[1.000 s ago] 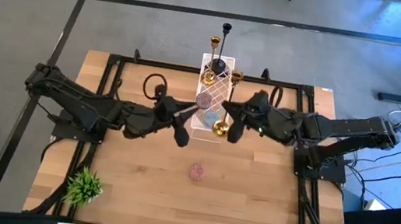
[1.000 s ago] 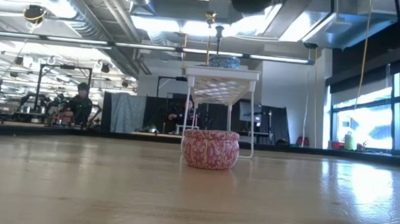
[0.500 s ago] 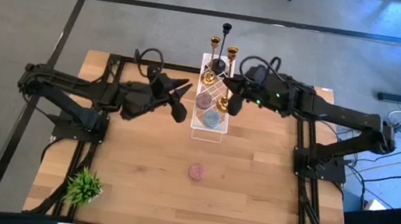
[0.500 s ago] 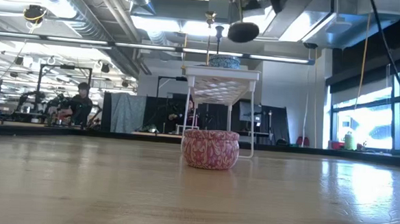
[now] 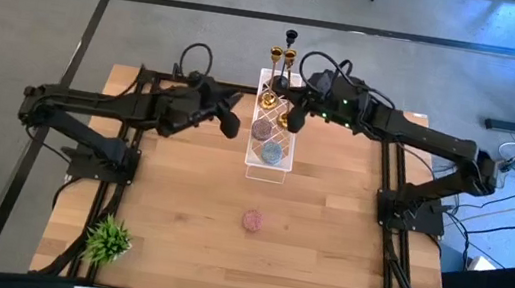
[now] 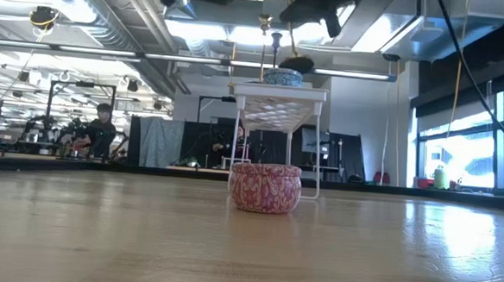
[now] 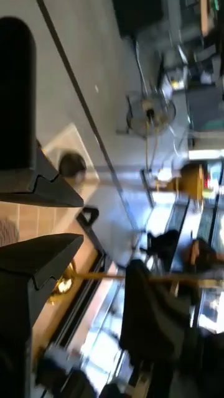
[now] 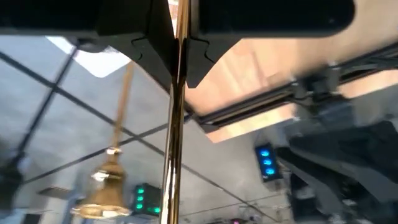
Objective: Pick & Place candle stick holders
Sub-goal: Put the gold candle holder on the shelf
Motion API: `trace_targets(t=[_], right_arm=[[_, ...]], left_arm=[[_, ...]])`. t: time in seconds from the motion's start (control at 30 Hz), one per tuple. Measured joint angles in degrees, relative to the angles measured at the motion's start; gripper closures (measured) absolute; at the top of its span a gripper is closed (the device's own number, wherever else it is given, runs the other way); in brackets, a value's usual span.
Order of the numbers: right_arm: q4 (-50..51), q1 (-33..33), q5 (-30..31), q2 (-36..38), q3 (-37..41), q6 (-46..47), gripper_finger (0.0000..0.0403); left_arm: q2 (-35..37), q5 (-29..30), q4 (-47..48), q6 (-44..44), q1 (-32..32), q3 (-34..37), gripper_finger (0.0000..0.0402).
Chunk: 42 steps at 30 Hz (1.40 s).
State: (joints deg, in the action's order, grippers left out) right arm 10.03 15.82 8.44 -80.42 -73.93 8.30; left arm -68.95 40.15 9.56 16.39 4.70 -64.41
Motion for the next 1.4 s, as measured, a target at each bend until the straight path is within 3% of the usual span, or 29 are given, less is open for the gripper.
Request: trace_targets(t=[0.17, 0.4, 0.7, 1.03, 1.4], right_arm=[[-6.7, 0.0, 5.1, -0.3, 2.7, -2.4, 0.0382], [-22.0, 0.3, 8.8, 0.9, 12.6, -0.3, 0.0383], [-22.3, 1.5, 8.1, 0.8, 14.7, -1.3, 0.0383], [-23.3, 0.9, 18.8, -2.4, 14.8, 2.0, 0.0383], [-26.7, -0.9, 24.9, -4.7, 14.8, 2.3, 0.0383]], left_arm=[[4.1, 2.3, 3.3, 2.8, 2.2, 0.3, 0.0327], [9.5, 3.9, 4.5, 3.8, 5.4, 0.2, 0.0327], [10.2, 3.0, 7.0, 4.2, 6.8, 0.2, 0.0327], [9.7, 0.7, 7.2, 5.6, 6.7, 0.2, 0.0327], [9.7, 0.2, 7.5, 5.6, 6.6, 0.2, 0.0327]])
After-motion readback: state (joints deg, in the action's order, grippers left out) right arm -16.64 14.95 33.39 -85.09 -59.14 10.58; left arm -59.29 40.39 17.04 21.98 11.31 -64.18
